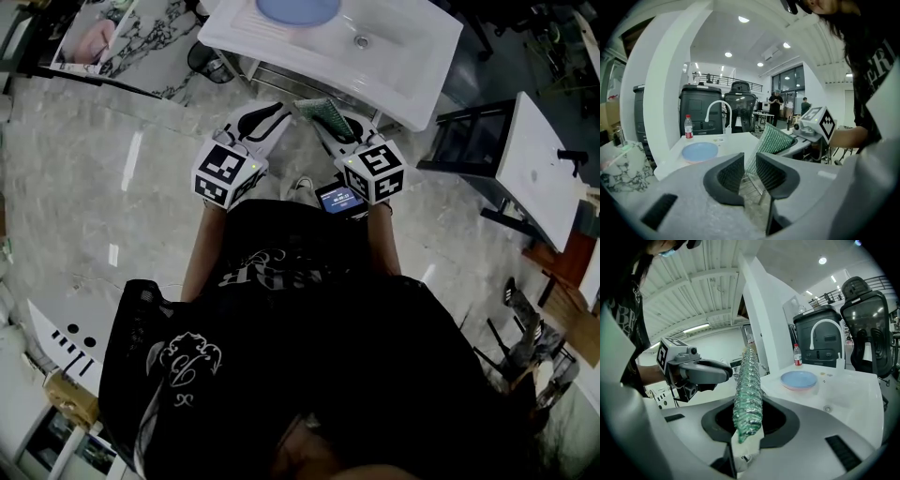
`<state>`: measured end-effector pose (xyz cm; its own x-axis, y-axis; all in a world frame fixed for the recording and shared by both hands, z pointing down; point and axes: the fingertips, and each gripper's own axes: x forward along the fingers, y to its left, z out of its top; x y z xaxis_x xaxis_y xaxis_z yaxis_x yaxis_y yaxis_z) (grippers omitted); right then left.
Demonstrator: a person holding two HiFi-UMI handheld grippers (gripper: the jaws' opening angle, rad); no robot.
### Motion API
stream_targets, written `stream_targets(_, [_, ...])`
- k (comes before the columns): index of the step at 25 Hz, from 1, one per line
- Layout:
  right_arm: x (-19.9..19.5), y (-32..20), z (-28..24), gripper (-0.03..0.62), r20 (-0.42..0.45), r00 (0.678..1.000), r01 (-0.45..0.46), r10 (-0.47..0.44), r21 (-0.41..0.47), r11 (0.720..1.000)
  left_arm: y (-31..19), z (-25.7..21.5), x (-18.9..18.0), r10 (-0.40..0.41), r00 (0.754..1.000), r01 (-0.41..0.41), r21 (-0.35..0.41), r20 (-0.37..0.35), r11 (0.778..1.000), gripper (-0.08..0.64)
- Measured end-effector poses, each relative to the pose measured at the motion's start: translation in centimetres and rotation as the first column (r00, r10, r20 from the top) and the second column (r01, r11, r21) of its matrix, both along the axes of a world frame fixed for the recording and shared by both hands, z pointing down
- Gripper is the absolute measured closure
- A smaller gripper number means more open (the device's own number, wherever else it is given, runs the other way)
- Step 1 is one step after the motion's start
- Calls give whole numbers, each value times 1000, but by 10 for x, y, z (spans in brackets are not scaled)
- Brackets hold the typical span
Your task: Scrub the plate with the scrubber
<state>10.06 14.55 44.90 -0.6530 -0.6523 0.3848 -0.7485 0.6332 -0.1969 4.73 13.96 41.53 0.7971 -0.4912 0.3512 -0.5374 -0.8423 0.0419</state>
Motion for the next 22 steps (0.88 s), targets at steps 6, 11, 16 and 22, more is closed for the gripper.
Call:
stream_targets(6, [-15, 0, -1, 502, -8, 1000, 13, -13, 3, 1000, 6, 0, -12, -9, 1000, 8, -18, -16, 1000, 471])
stream_targets(11, [-35, 2, 0, 502, -5, 1000, 6, -6, -11, 1000, 12, 6, -29, 12, 1000, -12, -32, 1, 999, 471])
stream_targets(16, [-58, 7, 2, 502, -11, 1000, -17, 17, -19, 1000, 17, 7, -52, 41, 999, -41, -37, -4, 998, 471])
stream_targets(22, [-86, 14, -2, 503, -25, 999, -39, 38, -23, 999, 19, -2, -77, 81, 996, -82, -30, -34, 996, 471])
